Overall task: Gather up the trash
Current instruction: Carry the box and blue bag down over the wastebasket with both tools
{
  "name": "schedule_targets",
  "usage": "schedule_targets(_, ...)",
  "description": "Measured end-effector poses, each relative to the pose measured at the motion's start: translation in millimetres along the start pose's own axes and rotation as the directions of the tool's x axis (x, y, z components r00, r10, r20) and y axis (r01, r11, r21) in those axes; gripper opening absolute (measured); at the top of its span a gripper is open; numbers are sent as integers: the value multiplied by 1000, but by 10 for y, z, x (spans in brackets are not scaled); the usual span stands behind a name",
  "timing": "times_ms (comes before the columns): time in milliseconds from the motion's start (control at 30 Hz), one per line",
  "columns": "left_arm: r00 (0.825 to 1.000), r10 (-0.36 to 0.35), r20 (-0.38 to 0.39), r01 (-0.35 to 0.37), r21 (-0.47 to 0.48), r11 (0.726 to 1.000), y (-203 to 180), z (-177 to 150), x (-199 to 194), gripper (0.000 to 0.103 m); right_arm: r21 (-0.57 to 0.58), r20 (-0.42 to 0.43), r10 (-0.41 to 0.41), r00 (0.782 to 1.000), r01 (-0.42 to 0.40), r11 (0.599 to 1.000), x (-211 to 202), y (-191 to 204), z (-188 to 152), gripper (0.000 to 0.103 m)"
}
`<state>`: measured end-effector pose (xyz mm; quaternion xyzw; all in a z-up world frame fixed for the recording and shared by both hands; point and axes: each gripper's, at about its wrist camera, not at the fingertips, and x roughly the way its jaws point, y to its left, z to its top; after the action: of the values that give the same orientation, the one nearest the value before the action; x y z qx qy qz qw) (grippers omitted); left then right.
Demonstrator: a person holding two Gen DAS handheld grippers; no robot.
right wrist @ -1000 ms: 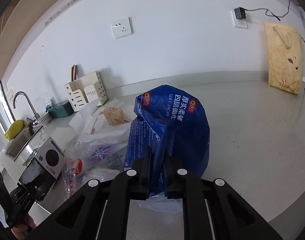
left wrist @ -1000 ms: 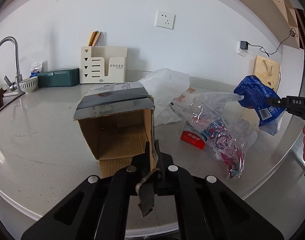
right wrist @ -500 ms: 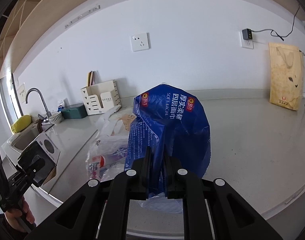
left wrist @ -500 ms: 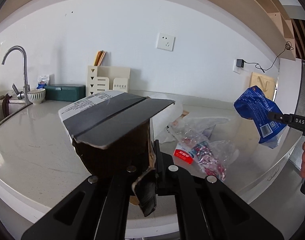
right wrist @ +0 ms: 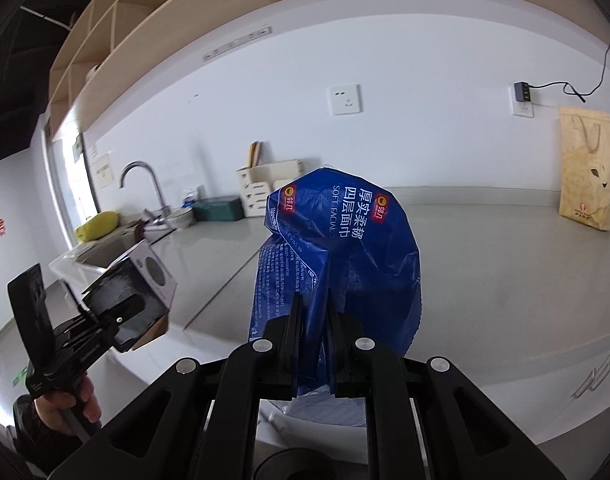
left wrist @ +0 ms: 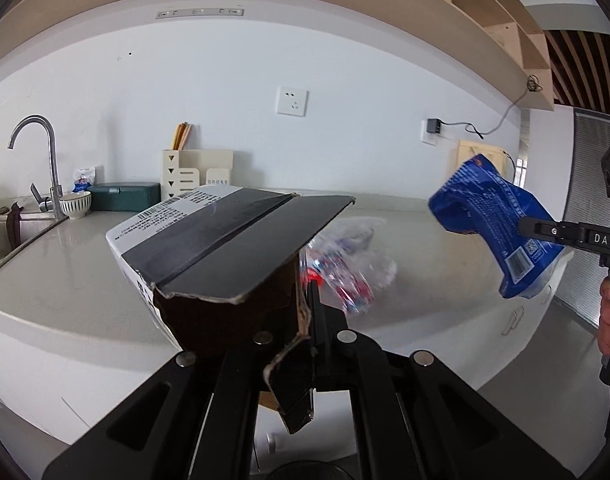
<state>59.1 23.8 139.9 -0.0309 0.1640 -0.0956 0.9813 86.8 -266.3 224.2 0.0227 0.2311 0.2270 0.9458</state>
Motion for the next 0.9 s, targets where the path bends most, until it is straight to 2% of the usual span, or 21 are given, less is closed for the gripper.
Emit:
schedule_targets(233,996,-56,-73,57,17,998,-255,-475,-453,4,-24,-83,83,993,-85,996,-180,293,-511,14)
schedule_targets(400,985,-80,-155,85,24,996,-397,-874,-560,4,-23,-157,104,982,-109,994,-146,391,-855,14)
schedule_targets(533,965,-118,-235,114,-33,993,-461,-1175,-426,4,11,-226,111,968,-111,994,-13,369,-1152,14)
schedule_targets(633,945,-138,-295,135,-31,990,-519,-1373,-251,4,32,-281,116,953,-111,993,152,353,-1355,14)
schedule_targets(733,936,-150,-319,149,-27,988,-537,-1522,-100,4,62,-327,120,937,-105,993,326,304,-1540,14)
schedule_targets(833,917,-158,-367,155,-39,987,-549,-1707,63,4,86,-367,124,922,-99,991,506,263,-1733,14)
schedule_targets(900,898,-163,-409,156,-51,987,-553,-1837,187,4,100,-399,127,908,-95,990,636,240,-1855,14)
